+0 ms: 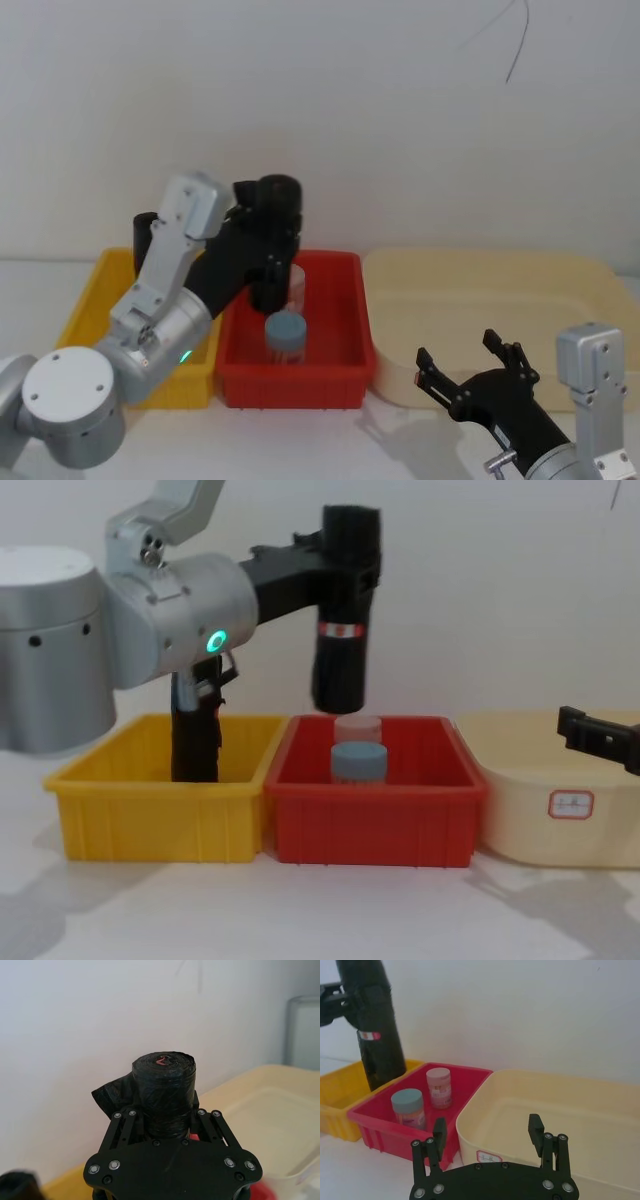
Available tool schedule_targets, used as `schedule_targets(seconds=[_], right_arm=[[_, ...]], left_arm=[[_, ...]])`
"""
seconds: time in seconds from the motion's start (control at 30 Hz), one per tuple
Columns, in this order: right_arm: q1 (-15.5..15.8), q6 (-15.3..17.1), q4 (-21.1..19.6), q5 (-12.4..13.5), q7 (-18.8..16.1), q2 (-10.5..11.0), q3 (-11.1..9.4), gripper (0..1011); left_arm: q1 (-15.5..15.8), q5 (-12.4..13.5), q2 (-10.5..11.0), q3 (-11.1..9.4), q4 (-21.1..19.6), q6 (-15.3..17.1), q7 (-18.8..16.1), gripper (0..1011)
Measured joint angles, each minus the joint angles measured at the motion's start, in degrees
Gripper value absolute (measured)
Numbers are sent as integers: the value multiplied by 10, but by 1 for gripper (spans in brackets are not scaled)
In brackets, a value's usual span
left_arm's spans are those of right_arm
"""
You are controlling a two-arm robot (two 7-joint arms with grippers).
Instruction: Pick up the garbage bag with the one hand and transfer it to the other hand.
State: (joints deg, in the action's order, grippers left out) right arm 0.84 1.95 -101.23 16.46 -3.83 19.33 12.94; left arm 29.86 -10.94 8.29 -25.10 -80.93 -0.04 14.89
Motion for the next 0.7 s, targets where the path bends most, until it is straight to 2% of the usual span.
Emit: schedule_targets(seconds=[0.37, 0.7], right_arm=[[0, 0, 0, 0, 0, 0, 0, 1000], [0, 0, 0, 0, 0, 0, 0, 1000]], left_arm=[[27, -28, -21, -25, 8, -16, 64, 456], [61, -59, -55, -52, 62, -39, 127, 456]])
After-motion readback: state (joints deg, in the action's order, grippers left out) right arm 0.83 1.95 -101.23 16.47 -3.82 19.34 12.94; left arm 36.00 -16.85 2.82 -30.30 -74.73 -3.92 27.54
